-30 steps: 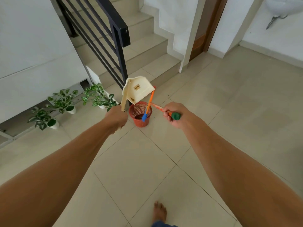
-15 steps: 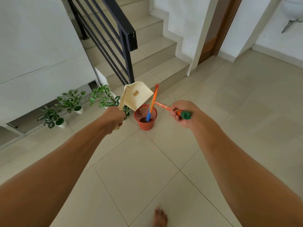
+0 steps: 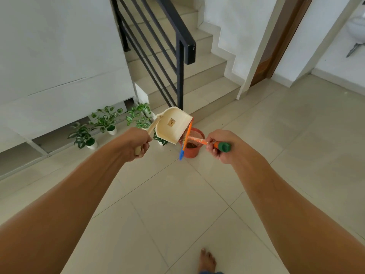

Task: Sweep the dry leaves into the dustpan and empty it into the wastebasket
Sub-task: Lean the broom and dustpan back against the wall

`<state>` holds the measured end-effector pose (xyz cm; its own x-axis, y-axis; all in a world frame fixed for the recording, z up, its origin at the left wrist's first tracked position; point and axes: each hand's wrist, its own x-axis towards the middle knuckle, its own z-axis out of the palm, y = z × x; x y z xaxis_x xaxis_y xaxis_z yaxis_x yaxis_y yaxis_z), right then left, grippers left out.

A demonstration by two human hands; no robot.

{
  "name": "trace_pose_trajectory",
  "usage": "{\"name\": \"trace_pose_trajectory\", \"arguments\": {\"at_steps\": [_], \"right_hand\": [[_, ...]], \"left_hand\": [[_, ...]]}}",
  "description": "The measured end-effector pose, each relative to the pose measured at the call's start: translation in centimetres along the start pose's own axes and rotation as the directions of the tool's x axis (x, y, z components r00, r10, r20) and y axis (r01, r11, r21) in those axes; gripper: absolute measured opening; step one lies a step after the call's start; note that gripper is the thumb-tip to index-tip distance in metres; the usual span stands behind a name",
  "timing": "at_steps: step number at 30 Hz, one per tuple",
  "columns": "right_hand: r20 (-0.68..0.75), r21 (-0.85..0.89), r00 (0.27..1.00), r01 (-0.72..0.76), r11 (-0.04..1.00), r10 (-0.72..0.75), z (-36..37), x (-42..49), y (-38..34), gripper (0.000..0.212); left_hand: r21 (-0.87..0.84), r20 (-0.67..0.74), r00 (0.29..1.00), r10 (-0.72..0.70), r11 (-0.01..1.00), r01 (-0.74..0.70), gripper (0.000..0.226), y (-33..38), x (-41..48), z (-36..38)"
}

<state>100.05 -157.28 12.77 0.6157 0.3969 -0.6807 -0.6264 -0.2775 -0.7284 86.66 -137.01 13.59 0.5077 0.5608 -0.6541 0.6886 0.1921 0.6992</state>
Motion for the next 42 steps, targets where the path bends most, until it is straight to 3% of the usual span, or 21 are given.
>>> {"name": "trace_pose_trajectory", "arguments": {"at_steps": [11, 20, 29, 34, 42], "right_hand": [[0.087, -0.148, 0.987, -0.121, 0.982, 0.135, 20.2, -5.6, 12.1, 0.022], [0.206, -0.449, 0.934, -0.174, 0.877, 0.291, 40.2, -5.3, 19.0, 0.019], [0.356, -0.699, 0.832, -0.066, 0.712, 0.426, 65.7, -2.8, 23.8, 0.018], [0.403, -0.767, 0.756, -0.030, 0.642, 0.516, 81.8, -2.1, 24.9, 0.035], [0.451, -0.807, 0.709, 0.065, 0.588, 0.542, 102.4, -3.3, 26.7, 0.026]], "left_hand": [[-0.106, -0.016, 0.993, -0.120, 0.987, 0.118, 0.012, -15.5, -6.0, -17.3], [-0.404, -0.142, 0.939, -0.313, 0.884, 0.234, 0.015, -28.1, -6.5, -33.2], [-0.638, -0.277, 0.816, -0.508, 0.732, 0.240, 0.013, -39.3, -6.2, -53.1], [-0.725, -0.314, 0.725, -0.613, 0.647, 0.234, 0.012, -42.9, -6.0, -65.3], [-0.793, -0.357, 0.626, -0.694, 0.579, 0.189, 0.011, -47.9, -5.6, -82.8]]}}
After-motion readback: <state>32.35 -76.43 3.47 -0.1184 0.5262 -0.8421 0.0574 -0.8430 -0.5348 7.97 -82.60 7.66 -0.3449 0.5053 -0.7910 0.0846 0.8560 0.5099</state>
